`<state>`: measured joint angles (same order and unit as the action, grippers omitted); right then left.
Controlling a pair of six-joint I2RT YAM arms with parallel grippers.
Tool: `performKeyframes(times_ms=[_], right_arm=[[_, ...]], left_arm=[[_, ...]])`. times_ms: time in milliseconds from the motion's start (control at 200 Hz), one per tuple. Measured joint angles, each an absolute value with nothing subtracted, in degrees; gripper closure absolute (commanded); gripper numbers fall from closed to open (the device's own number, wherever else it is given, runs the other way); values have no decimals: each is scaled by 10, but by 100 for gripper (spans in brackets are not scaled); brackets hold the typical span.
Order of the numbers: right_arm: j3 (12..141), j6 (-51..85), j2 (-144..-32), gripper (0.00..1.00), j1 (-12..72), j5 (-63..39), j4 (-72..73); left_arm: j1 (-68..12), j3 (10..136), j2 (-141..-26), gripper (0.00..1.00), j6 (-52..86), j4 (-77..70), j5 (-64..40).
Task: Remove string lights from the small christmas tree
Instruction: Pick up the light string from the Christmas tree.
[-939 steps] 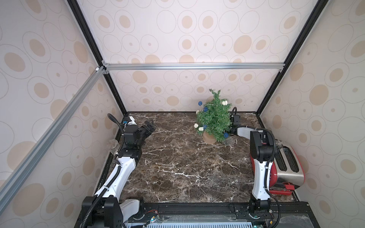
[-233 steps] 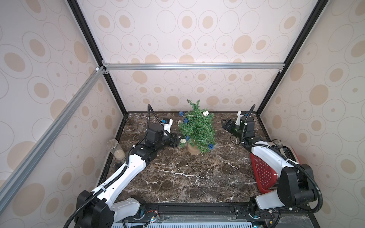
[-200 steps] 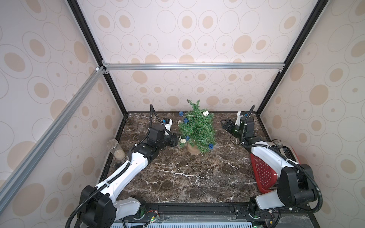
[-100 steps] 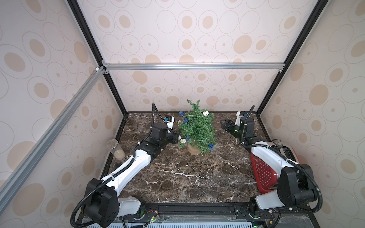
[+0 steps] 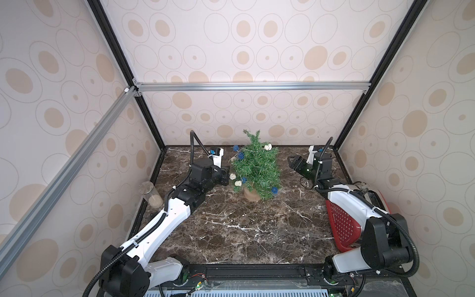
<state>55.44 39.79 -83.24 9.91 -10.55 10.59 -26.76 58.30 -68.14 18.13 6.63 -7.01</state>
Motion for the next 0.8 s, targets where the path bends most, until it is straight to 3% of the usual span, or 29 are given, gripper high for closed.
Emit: performKeyframes(times_ms=[801], right_arm=[[553, 408, -832, 27, 98, -122, 107]], left_arm=[[-268, 750, -706, 100, 181, 207, 1]])
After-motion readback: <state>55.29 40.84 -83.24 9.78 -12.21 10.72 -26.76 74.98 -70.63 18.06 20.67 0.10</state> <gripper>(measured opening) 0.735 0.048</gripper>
